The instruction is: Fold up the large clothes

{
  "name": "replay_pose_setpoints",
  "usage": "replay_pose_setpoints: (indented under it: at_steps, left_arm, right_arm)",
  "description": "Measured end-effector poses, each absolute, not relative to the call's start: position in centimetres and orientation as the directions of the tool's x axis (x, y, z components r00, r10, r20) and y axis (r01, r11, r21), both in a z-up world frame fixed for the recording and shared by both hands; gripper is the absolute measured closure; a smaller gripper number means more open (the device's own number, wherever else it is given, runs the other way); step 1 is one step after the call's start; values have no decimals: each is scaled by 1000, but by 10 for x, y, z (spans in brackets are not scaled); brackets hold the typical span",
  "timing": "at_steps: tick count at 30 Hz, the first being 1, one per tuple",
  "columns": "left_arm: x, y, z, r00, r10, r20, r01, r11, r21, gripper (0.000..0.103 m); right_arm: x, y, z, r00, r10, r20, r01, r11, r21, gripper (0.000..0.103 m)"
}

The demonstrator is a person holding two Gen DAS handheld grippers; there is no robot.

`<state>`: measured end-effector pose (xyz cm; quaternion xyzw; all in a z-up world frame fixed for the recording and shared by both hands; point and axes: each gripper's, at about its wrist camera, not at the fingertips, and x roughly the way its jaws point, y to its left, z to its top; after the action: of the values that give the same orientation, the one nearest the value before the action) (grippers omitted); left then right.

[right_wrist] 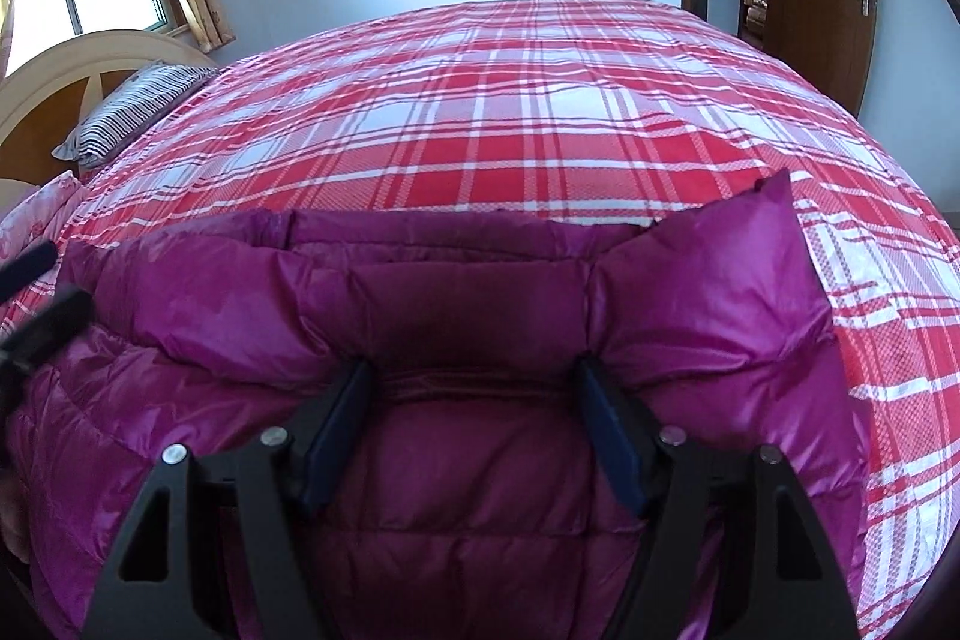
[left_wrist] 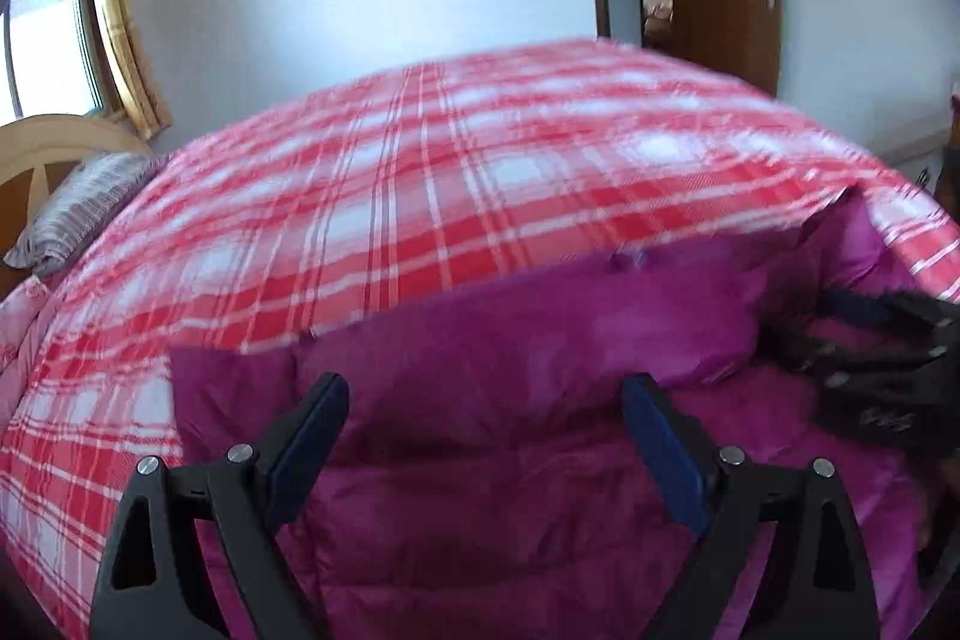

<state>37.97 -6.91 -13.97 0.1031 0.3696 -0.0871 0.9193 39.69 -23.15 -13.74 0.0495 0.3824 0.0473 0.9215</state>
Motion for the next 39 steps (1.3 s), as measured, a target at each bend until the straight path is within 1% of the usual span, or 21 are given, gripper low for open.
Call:
replay_pose_setpoints:
  at_steps: [2, 3, 6, 14, 22, 39]
  left_arm:
    - [385, -60, -151, 685, -103, -722, 229, 970, 78, 10]
    - [388, -56, -153, 677, -119, -726, 224, 973, 50, 8]
    - [390, -50, -159, 662, -135, -738, 218, 976, 17, 6]
    - [391, -52, -167, 642, -142, -753, 219, 976, 3, 4]
    - [395, -51, -172, 622, -148, -769, 218, 976, -11, 2]
    - [396, -51, -175, 614, -142, -776, 218, 976, -6, 1]
  right_arm:
    - [397, -231, -139, 701, 127, -702, -49, 990, 131, 29]
    - [398, -231, -139, 697, 127, -706, -49, 990, 130, 29]
    - [399, -229, -141, 691, 121, -713, -51, 992, 119, 28]
    - [401, -225, -143, 680, 105, -726, -50, 994, 97, 26]
    - [405, -221, -145, 667, 95, -739, -54, 995, 79, 20]
    - [409, -214, -148, 658, 51, -752, -45, 999, 28, 18]
